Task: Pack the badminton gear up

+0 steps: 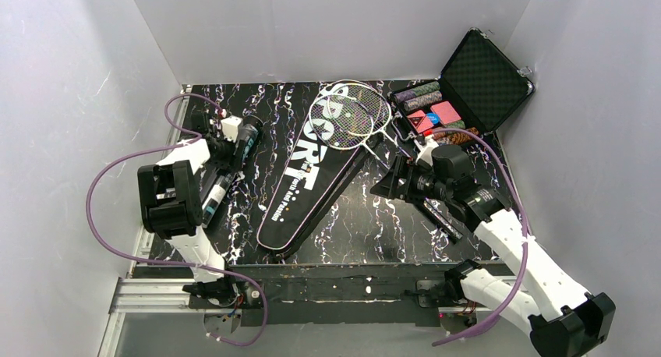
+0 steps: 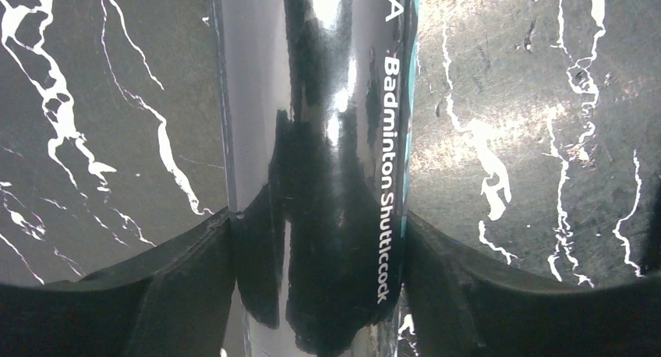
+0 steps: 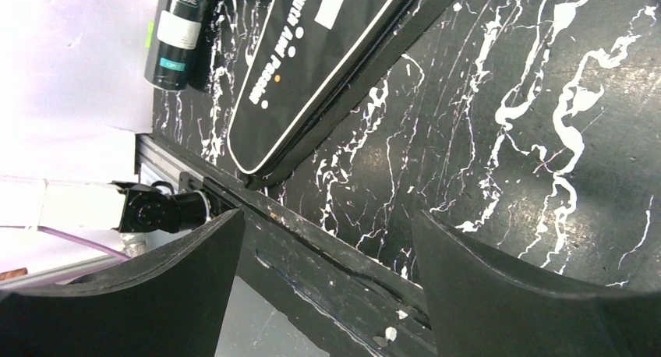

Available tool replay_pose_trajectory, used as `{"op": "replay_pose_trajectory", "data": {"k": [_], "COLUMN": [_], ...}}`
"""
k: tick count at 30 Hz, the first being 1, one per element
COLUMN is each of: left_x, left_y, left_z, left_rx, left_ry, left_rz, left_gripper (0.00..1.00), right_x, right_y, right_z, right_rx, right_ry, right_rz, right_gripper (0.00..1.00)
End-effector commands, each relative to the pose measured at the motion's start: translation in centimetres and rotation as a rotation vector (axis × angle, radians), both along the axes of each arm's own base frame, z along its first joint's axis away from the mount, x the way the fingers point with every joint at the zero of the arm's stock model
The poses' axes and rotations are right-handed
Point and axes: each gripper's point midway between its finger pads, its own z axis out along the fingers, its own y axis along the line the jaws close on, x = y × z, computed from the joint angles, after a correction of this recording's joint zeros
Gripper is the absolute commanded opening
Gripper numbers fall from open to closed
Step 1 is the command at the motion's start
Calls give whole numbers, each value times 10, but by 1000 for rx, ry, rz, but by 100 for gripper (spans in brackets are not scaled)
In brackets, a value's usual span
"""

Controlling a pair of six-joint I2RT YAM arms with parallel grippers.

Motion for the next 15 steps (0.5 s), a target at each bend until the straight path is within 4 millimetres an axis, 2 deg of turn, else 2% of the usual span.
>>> {"op": "replay_pose_trajectory", "data": {"k": [1, 2, 3, 5, 7, 10, 12, 14, 15], "left_x": [12, 12, 10, 8, 4, -8, -24, -53, -72], "left_y": [0, -1, -3, -8, -17, -37, -66, -99, -107], "left_z": [19, 24, 30, 47, 74, 124, 170, 212, 200], "left_rx": [17, 17, 15, 1, -27, -91, -138, -255, -295], "left_ry": [-81, -93, -107, -148, -204, -274, -330, -433, -414], "left_rz": [-47, -58, -71, -88, -113, -151, -225, -376, -419], "left_gripper": [75, 91, 97, 98, 98, 98, 98, 98, 98], "right_x": [12, 14, 16, 20, 24, 30, 35, 41, 42], "right_y": [-2, -3, -3, -4, -5, -7, -11, -18, -19], "right_z": [9, 9, 9, 10, 12, 11, 7, -1, -4], "right_rx": [-32, -43, -55, -69, -72, -92, -108, -141, -159], "right_ry": [-21, -22, -20, -22, -22, -13, 15, 59, 73], "right_rz": [-22, -23, -26, -32, -36, -51, -78, -118, -124], "right_gripper": [87, 88, 88, 88, 88, 88, 88, 89, 89]}}
